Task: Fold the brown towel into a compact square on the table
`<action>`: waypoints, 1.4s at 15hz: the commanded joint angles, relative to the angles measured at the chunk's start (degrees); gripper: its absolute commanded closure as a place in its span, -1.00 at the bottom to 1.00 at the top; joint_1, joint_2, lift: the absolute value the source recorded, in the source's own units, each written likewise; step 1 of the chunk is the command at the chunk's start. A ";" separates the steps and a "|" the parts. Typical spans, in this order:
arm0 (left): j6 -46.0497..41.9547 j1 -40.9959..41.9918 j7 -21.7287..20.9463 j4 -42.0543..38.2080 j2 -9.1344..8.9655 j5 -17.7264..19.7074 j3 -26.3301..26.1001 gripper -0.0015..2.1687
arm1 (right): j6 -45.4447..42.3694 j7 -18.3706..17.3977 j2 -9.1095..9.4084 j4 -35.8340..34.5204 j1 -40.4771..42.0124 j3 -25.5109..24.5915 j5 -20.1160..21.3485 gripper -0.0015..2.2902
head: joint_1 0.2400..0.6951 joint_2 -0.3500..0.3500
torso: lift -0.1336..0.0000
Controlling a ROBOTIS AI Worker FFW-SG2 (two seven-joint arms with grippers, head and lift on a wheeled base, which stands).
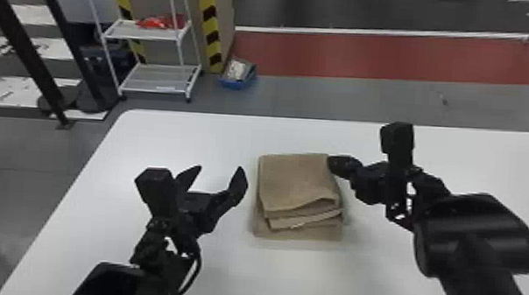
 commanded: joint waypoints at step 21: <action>-1.76 9.80 -0.36 -9.05 -1.14 -7.73 10.11 -0.93 | -20.46 -14.63 0.14 -45.26 44.83 -13.01 -7.01 -0.93 | 1.00 0.02 | -0.79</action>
